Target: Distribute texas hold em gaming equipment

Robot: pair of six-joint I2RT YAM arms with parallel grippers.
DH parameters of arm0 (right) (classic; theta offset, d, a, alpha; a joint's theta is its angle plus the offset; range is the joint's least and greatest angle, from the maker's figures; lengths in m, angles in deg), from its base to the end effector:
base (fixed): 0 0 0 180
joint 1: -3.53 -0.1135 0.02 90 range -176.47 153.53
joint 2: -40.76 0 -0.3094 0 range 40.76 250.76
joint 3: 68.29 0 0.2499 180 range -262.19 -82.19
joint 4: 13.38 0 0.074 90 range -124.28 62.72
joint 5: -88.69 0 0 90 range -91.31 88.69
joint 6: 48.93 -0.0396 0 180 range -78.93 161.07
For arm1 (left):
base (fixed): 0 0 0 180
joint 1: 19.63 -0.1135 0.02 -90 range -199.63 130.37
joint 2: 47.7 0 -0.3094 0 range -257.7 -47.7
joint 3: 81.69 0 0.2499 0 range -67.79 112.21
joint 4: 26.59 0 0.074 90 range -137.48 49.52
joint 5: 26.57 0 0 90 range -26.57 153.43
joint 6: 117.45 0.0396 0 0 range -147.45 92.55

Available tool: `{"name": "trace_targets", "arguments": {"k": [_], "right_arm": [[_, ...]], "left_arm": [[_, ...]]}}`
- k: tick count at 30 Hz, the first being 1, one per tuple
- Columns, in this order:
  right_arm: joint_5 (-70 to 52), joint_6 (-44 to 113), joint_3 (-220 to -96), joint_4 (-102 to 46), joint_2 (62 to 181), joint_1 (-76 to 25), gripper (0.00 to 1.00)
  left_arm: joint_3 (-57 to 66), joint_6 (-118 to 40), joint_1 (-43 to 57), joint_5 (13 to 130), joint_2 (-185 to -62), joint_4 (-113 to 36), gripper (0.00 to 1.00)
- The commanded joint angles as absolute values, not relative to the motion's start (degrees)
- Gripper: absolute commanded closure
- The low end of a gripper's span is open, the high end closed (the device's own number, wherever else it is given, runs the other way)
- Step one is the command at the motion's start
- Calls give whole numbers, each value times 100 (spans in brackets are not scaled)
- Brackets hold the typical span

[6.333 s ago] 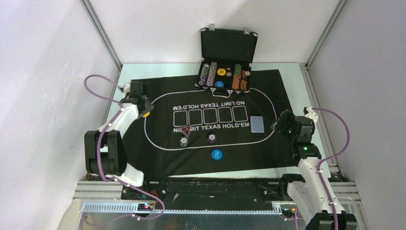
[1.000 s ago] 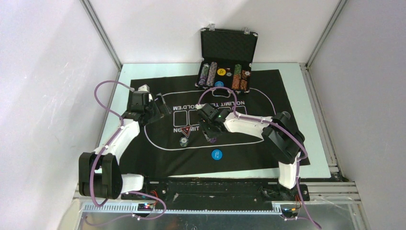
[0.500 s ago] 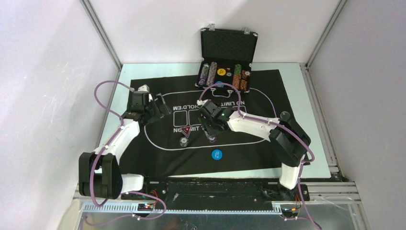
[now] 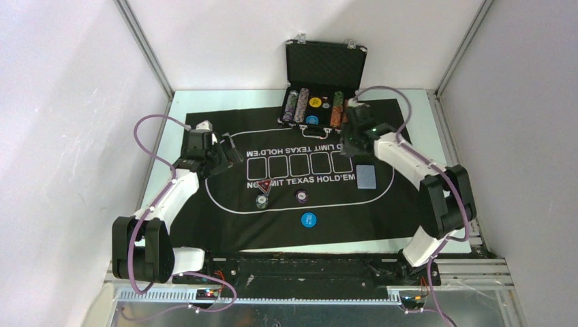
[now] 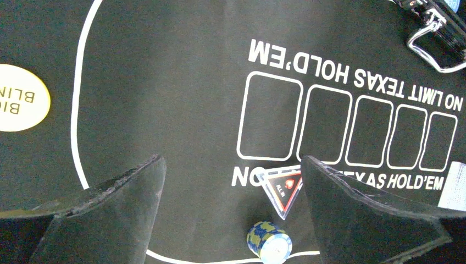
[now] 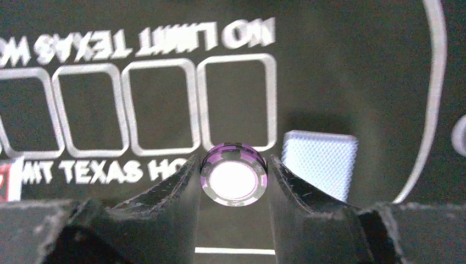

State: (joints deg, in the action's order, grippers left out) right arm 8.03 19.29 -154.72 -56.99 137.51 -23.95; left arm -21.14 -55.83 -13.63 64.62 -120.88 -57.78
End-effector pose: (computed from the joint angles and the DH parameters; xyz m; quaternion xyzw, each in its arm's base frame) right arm 0.3302 0.1645 0.2846 -0.0219 0.9478 0.0582 0.3128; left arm 0.2548 -0.0276 0.2764 -0.1745 0.9031 -0.1250 0.3718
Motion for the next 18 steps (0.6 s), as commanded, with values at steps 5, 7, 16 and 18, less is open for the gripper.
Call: {"name": "trace_targets", "arguments": {"k": [5,7,16,18], "right_arm": [[450,1881,-15595,-5051,13943,-183,95],[404,1821,-15796,-4983,14249,203,95],[629,1817,-17574,-5725,16023,993,95],[702,1835,-17931,-5913,16333,1001,93]], "left_arm": [[-1824,-5475,-1312,5973,-12005,-5867,0],[-1827,-5480,-1312,5969,-12008,-5848,0],[-1798,-5490,-1312,5974,-12090,-5810,0],[-1782,-5484,-1308,5955,-12117,-5820,0]]}}
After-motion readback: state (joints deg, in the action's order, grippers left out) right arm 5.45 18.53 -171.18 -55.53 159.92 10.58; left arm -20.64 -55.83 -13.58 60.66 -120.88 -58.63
